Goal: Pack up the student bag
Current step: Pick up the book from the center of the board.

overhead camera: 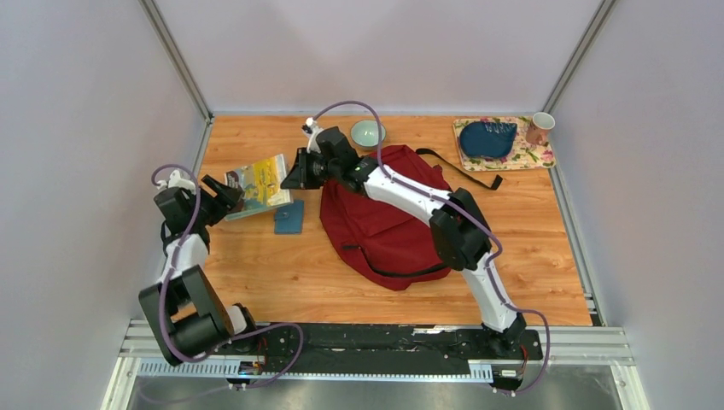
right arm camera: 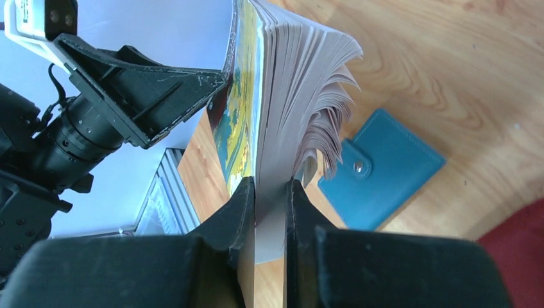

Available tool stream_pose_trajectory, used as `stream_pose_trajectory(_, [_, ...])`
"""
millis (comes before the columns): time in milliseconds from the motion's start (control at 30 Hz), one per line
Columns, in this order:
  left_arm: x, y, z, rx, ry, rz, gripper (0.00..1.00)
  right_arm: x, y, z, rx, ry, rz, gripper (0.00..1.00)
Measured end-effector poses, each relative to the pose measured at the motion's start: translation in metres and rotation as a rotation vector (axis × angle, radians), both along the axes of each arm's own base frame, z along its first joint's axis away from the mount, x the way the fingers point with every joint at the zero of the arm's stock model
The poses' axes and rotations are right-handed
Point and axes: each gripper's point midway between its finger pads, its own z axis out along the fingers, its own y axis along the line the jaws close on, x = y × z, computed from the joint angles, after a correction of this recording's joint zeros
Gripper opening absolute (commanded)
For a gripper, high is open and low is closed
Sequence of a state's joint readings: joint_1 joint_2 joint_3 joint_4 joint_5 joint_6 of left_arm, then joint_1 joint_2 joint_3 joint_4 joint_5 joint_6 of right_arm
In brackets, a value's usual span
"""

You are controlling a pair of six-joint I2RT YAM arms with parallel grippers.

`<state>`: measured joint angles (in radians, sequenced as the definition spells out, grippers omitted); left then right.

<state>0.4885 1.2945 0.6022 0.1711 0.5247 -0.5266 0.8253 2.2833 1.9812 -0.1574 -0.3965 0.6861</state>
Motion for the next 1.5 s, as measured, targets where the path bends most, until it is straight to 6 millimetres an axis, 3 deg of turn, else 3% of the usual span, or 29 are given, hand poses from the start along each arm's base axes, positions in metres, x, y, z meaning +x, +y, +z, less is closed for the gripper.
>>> stream_pose_trajectory(133, [-0.019, -0.014, 0.019, -0.026, -0.046, 0.004, 0.80, -0.018, -0.020, 0.011, -0.011, 0.015, -0.038, 0.00])
stream_pose_trajectory(233, [-0.025, -0.022, 0.034, -0.035, -0.079, -0.003, 0.80, -0.032, -0.041, 0.001, -0.038, 0.037, -0.064, 0.00])
stream_pose_trajectory(267, [-0.027, -0.024, 0.038, -0.038, -0.088, -0.008, 0.80, -0.038, -0.051, -0.012, -0.069, 0.059, -0.077, 0.00])
stream_pose_trajectory(500, [-0.032, -0.042, 0.049, -0.141, -0.103, -0.061, 0.80, -0.066, -0.101, -0.024, -0.125, 0.076, -0.144, 0.00])
stream_pose_trajectory(733, [-0.040, -0.076, 0.084, -0.198, -0.185, -0.143, 0.81, -0.069, -0.148, 0.030, -0.022, 0.004, -0.248, 0.00])
stream_pose_trajectory(933, [-0.051, -0.133, 0.113, -0.231, -0.249, -0.274, 0.82, -0.057, -0.198, 0.069, 0.091, -0.059, -0.404, 0.00])
stream_pose_trajectory(1133, [-0.065, -0.199, 0.138, -0.302, -0.326, -0.403, 0.82, -0.056, -0.237, 0.085, 0.143, -0.083, -0.534, 0.00])
stream_pose_trajectory(1267, [-0.078, -0.241, 0.136, -0.351, -0.326, -0.481, 0.82, -0.063, -0.248, 0.094, 0.175, -0.089, -0.562, 0.00])
stream_pose_trajectory(1500, [-0.080, -0.271, 0.120, -0.411, -0.316, -0.492, 0.82, -0.075, -0.257, 0.106, 0.229, -0.096, -0.571, 0.00])
